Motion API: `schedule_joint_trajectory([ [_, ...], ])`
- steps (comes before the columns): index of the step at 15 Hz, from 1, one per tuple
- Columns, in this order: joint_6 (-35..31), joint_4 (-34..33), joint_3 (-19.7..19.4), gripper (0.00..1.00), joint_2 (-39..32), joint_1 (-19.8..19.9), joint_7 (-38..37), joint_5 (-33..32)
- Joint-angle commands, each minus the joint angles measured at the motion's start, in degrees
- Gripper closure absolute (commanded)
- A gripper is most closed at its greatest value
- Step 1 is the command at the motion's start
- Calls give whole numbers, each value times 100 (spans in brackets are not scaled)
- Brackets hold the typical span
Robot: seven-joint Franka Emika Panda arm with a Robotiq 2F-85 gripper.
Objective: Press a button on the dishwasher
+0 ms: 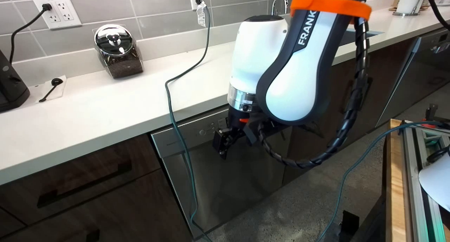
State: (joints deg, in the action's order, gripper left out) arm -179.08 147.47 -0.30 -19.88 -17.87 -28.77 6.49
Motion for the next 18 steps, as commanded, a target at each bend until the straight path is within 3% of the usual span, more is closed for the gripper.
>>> schedule_joint_trajectory([
  [1,-163,-231,-325,0,-274,-389,57,172],
  [8,-106,-472,-840,0,-405,-796,25,192],
  [11,-105,-523,-941,34,-436,-852,25,203],
  [18,-156,-564,-1144,89,-454,-998,-4,203],
])
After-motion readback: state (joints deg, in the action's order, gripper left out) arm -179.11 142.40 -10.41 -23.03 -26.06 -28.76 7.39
